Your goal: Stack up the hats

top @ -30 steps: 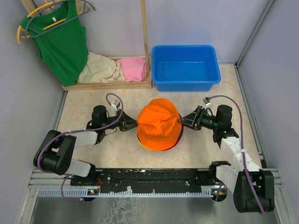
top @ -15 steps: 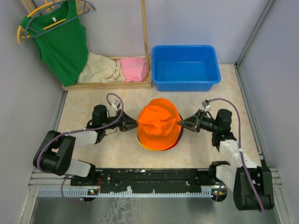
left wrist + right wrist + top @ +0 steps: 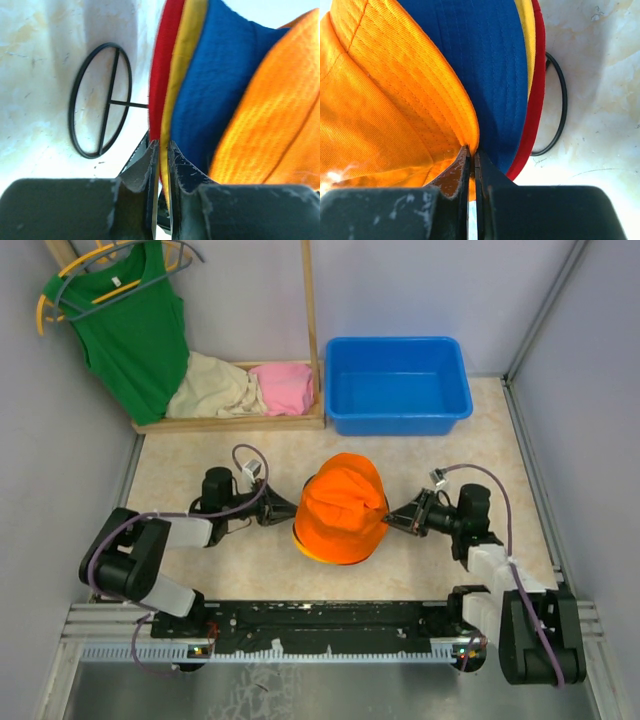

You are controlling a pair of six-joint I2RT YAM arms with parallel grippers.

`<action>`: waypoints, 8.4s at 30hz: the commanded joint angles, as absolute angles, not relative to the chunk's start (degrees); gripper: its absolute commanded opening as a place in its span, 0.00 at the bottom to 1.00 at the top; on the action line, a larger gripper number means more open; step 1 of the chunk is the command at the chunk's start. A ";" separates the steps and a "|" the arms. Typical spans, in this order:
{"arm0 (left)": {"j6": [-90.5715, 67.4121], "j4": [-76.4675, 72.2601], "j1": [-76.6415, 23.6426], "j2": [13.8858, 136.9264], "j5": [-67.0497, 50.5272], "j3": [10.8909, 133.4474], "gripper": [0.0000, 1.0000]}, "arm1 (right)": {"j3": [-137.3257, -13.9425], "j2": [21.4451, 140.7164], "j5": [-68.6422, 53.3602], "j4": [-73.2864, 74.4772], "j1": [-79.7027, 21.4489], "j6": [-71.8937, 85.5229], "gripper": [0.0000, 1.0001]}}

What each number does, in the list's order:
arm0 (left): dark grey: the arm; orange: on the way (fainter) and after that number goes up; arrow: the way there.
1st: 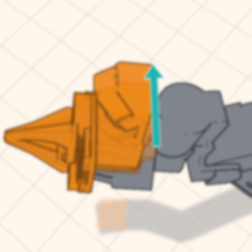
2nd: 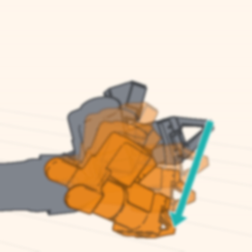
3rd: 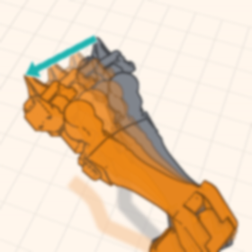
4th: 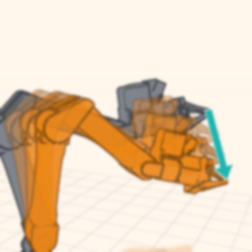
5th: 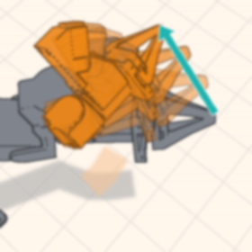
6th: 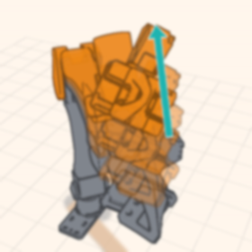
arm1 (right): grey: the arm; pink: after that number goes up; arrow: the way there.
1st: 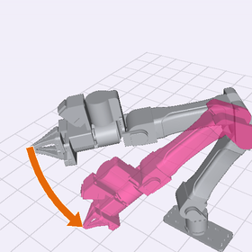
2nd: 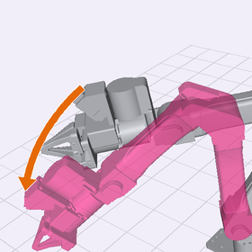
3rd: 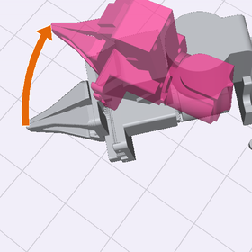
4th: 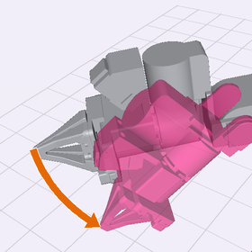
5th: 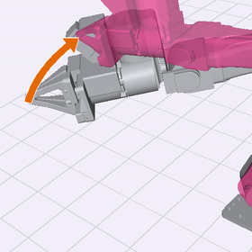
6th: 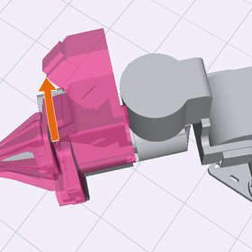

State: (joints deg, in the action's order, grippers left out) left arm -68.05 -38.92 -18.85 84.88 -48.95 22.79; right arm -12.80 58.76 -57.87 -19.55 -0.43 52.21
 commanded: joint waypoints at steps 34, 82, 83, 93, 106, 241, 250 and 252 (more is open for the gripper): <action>-72.95 2.72 -19.06 29.68 -34.72 13.92 0.60 | -22.33 49.80 -44.25 -1.38 -7.22 50.94 0.00; -67.48 -25.11 -22.85 70.11 -28.41 29.04 0.53 | -28.53 38.45 -33.95 19.62 -14.68 47.44 0.51; -67.09 -25.13 -22.09 71.38 -30.24 30.15 0.53 | -29.52 38.15 -33.15 21.06 -14.68 46.44 0.53; -64.62 -23.56 -20.28 77.80 -36.19 35.46 0.54 | -37.97 40.25 -31.47 24.97 -10.19 38.18 0.59; -64.07 -22.76 -19.62 80.48 -38.71 36.04 0.54 | -32.47 51.60 -47.78 -7.80 -1.50 48.43 0.59; -76.04 -38.09 -21.31 58.60 -36.48 20.78 0.67 | -27.88 65.14 -50.36 -10.57 -4.13 43.51 0.00; -76.19 -40.70 -24.02 63.86 -36.08 23.82 0.61 | -28.30 65.72 -50.11 -10.01 -4.22 43.12 0.00; -76.43 -41.69 -24.65 65.02 -36.04 24.13 0.60 | -28.51 65.77 -50.10 -9.75 -4.22 42.92 0.00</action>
State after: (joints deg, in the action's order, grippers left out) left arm -76.27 -38.00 -23.59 63.37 -36.03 22.39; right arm -25.54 65.43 -50.37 -8.47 -3.40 43.66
